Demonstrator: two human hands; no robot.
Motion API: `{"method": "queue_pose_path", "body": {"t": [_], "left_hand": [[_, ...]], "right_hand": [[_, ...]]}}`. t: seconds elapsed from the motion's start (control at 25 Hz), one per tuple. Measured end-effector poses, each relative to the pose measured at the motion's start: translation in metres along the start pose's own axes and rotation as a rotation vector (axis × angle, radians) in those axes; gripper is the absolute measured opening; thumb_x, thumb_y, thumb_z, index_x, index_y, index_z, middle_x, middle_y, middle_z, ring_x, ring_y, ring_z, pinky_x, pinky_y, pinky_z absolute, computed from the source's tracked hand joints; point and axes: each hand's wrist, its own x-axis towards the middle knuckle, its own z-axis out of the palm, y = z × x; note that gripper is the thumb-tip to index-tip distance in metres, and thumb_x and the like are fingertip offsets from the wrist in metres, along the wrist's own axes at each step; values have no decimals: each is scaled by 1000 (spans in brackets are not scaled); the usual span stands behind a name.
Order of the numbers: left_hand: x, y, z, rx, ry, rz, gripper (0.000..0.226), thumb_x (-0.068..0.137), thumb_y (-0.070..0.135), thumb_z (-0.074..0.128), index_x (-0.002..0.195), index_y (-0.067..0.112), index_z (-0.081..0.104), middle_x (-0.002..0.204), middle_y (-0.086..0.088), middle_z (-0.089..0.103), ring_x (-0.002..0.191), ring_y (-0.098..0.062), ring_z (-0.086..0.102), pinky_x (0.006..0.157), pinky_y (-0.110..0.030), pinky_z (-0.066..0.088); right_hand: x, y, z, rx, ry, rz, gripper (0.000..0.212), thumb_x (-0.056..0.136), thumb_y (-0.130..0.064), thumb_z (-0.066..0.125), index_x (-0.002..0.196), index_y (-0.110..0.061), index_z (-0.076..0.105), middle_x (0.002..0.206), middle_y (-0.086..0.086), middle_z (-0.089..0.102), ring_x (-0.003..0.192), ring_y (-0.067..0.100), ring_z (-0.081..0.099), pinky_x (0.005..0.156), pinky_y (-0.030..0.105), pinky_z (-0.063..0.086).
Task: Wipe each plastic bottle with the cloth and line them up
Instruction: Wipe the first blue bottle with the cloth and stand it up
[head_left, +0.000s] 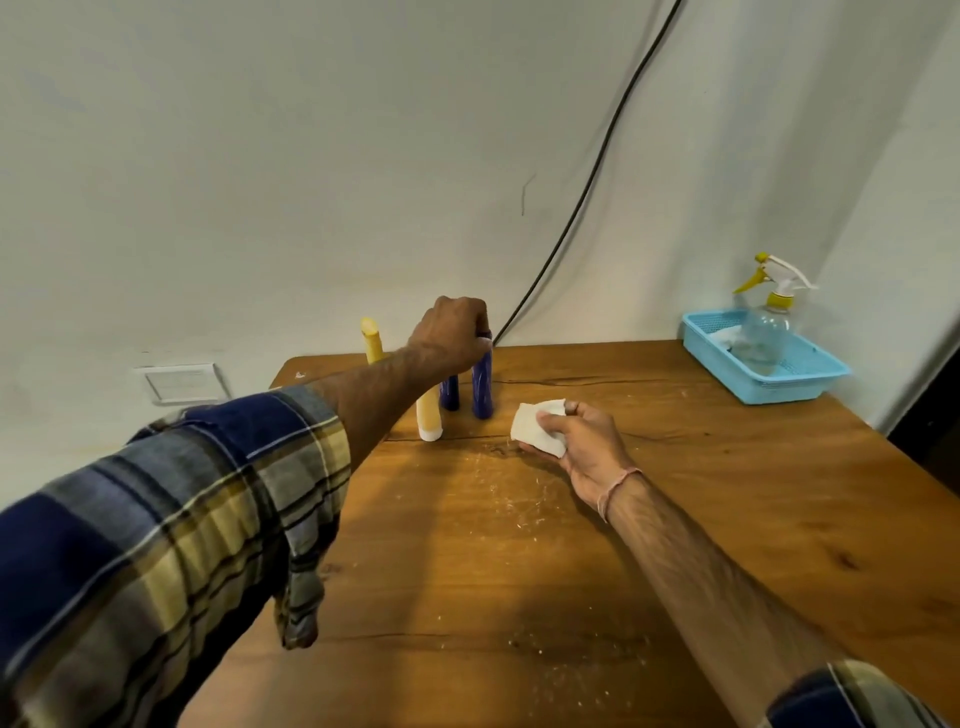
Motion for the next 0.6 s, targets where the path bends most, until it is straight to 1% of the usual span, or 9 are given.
{"method": "queue_pose_path", "body": {"t": [0.08, 0.16, 0.2, 0.28, 0.36, 0.44, 0.52, 0.56, 0.6], "left_hand": [[-5, 4, -1, -41, 24, -11, 26, 90, 12, 74, 113, 13, 62, 111, -4, 68, 94, -16, 62, 76, -25, 51], [-17, 6, -4, -102, 46, -21, 35, 89, 12, 75, 121, 10, 63, 112, -4, 68, 95, -13, 62, 77, -23, 51], [-26, 7, -5, -124, 63, -18, 36, 89, 13, 76, 123, 10, 65, 112, -4, 69, 96, -13, 63, 78, -22, 51], [-53, 6, -5, -210, 84, -32, 32, 88, 14, 76, 119, 11, 69, 110, -2, 71, 95, -11, 65, 78, -21, 53], [-89, 2, 1, -396, 86, -90, 25, 87, 14, 76, 111, 15, 70, 104, 0, 72, 93, -12, 69, 80, -23, 58], [-125, -3, 14, -593, 57, -180, 20, 87, 12, 77, 105, 15, 69, 101, -3, 72, 90, -15, 72, 82, -28, 61], [-156, -4, 28, -753, 19, -268, 21, 86, 7, 76, 105, 13, 68, 106, -7, 72, 91, -19, 74, 83, -36, 63], [-168, -4, 36, -812, 11, -300, 22, 85, 4, 76, 105, 12, 68, 108, -9, 71, 93, -19, 75, 84, -38, 63], [-178, -2, 43, -856, 8, -318, 24, 85, 2, 76, 105, 11, 68, 109, -9, 71, 92, -18, 75, 82, -36, 64]], "right_hand": [[-1, 1, -5, -50, 28, -33, 43, 86, 1, 70, 126, -8, 59, 121, 12, 62, 100, 29, 67, 75, 46, 62], [-8, -1, -12, -89, 23, -79, 42, 84, 3, 71, 123, -11, 61, 120, 12, 63, 103, 30, 66, 78, 47, 61], [-12, -1, -17, -115, 17, -104, 40, 83, 4, 71, 119, -12, 63, 120, 12, 63, 105, 30, 66, 79, 48, 61], [-18, 1, -29, -172, 14, -155, 34, 83, 5, 71, 110, -15, 68, 117, 11, 65, 104, 30, 65, 76, 49, 61], [-26, 5, -41, -228, 41, -228, 28, 83, 4, 72, 94, -22, 74, 110, 7, 69, 101, 29, 66, 72, 48, 62], [-33, 10, -56, -351, 110, -354, 27, 82, 2, 73, 83, -25, 76, 101, -3, 73, 98, 21, 68, 73, 42, 62], [-44, 15, -69, -560, 176, -542, 24, 81, 1, 73, 86, -22, 77, 98, -6, 71, 92, 8, 65, 76, 25, 57], [-50, 18, -76, -660, 203, -650, 24, 81, 3, 72, 89, -19, 77, 97, -6, 70, 88, 4, 63, 76, 20, 54], [-54, 21, -81, -743, 225, -757, 25, 81, 4, 72, 91, -18, 76, 96, -5, 68, 85, 4, 61, 76, 21, 54]]}}
